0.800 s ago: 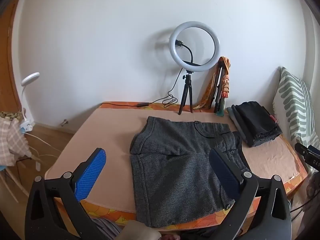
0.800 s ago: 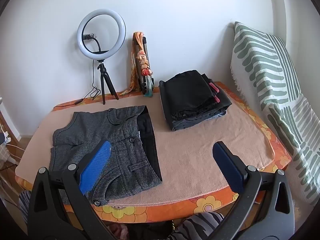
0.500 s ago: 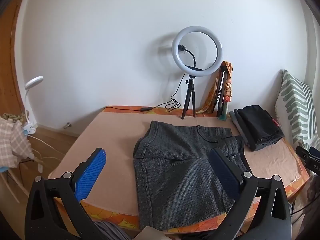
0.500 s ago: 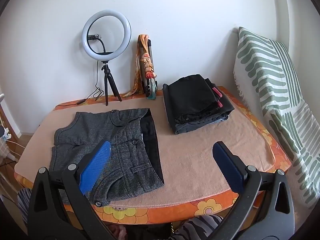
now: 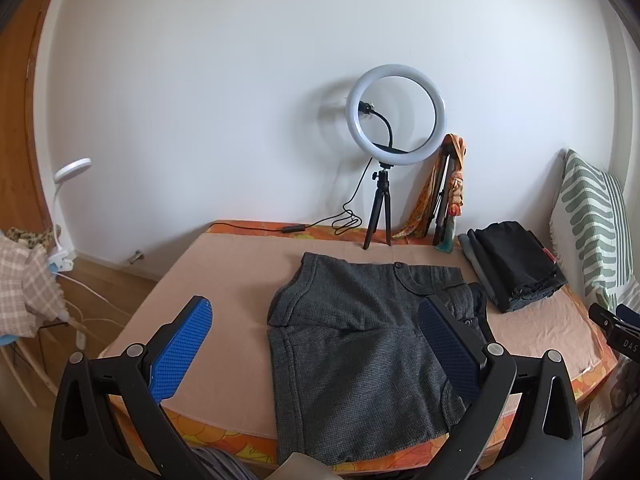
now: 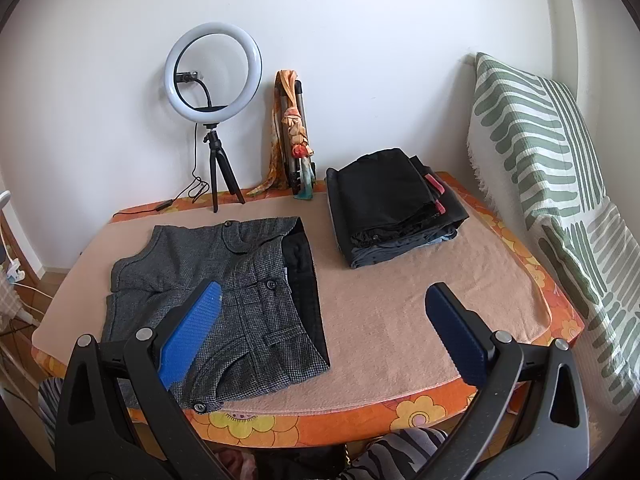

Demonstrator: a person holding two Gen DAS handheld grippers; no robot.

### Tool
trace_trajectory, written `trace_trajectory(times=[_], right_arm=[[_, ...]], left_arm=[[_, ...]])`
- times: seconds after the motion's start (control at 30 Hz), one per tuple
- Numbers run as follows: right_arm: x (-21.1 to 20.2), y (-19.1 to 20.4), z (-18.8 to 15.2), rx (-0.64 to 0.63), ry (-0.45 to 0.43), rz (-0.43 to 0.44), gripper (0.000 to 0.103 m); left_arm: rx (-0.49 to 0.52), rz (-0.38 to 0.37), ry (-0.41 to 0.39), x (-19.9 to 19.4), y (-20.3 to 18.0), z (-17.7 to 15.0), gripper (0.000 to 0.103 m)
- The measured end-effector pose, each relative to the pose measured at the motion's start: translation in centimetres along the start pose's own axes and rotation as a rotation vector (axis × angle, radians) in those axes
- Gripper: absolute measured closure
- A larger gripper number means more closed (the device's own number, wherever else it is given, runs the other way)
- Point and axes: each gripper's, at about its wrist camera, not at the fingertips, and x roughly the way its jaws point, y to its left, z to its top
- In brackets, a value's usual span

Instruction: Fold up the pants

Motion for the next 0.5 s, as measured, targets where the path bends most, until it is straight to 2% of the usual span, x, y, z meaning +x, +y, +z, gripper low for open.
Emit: trace_trajectory(times=[0.5], right_arm=[[-0.20, 0.60, 0.12, -0.007, -0.003, 0.008, 0.000]], left_arm=[[0.007, 0.005, -0.003, -0.02, -0.01, 0.27, 0.001]])
